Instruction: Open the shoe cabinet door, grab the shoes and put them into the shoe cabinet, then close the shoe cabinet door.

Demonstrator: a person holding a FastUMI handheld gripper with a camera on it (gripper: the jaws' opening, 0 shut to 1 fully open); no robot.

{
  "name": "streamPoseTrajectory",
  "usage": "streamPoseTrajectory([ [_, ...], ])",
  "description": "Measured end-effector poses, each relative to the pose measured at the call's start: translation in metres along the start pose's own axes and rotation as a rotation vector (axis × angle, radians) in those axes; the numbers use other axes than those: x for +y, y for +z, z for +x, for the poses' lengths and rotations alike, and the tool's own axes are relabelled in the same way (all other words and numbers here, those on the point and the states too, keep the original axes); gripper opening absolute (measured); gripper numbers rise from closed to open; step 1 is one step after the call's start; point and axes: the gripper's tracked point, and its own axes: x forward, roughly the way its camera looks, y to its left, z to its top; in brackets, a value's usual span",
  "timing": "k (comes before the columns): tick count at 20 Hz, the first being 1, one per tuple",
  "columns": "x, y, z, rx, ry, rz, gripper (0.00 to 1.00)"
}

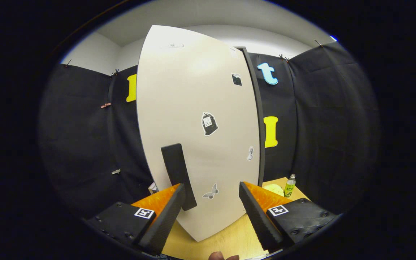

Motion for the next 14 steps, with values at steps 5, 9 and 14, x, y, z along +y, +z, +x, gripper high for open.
streamPoseTrajectory([
  [5, 0.009, 0.007, 0.003, -0.015, 0.012, -0.005, 0.98],
  [9, 0.004, 0.015, 0.001, -0.036, -0.002, -0.019, 0.98],
  [14, -0.002, 0.021, -0.001, -0.057, -0.019, -0.037, 0.98],
])
